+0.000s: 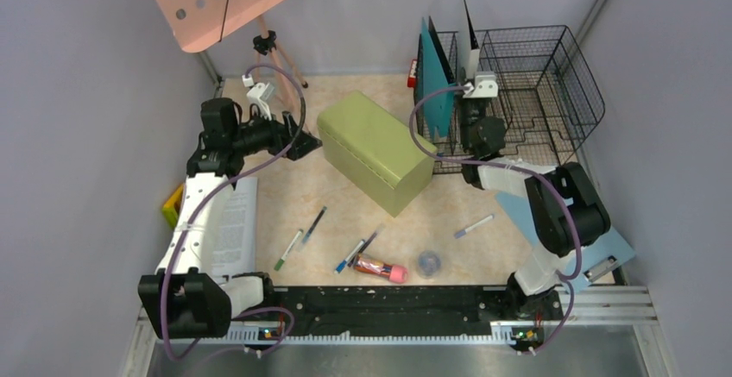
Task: Organize the desk
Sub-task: Place the folder in the storage box.
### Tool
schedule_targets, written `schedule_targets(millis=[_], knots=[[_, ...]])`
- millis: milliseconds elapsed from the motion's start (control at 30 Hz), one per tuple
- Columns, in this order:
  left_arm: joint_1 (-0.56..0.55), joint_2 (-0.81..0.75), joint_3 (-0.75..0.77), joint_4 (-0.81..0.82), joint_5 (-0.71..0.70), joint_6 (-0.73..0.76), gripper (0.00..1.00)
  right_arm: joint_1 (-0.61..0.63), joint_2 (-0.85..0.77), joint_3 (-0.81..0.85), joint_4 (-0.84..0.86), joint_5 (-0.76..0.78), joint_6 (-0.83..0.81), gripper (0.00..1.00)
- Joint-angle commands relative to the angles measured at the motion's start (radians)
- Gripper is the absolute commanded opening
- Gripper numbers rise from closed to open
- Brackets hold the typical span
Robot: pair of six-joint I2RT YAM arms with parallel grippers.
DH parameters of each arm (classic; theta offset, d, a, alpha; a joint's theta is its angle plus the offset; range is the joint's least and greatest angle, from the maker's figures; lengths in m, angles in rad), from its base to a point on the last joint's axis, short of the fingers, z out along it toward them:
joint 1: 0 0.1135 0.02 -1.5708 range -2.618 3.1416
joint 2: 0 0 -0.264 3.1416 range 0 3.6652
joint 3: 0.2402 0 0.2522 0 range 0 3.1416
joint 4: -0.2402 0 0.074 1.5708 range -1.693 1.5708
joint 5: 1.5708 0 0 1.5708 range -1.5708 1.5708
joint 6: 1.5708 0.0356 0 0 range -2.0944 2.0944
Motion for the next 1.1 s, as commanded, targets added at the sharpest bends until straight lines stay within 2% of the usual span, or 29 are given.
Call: schedule_targets(millis=[0,633,1067], knots=[[0.005,0.0,-0.01,0.048,0.011,0.019,0.97,-0.016,0.006,0.006,0.201,-0.042,0.009,0.0],[0.008,0.0,-0.025,0.052,0.01,0.024,0.97,-0.041,0.099,-0.011,0.277,-0.057,0.037,0.0],[0.006,-0.012,-0.019,0.054,0.012,0.01,0.97,-0.035,0.083,-0.13,0.179,-0.001,0.109,0.0]])
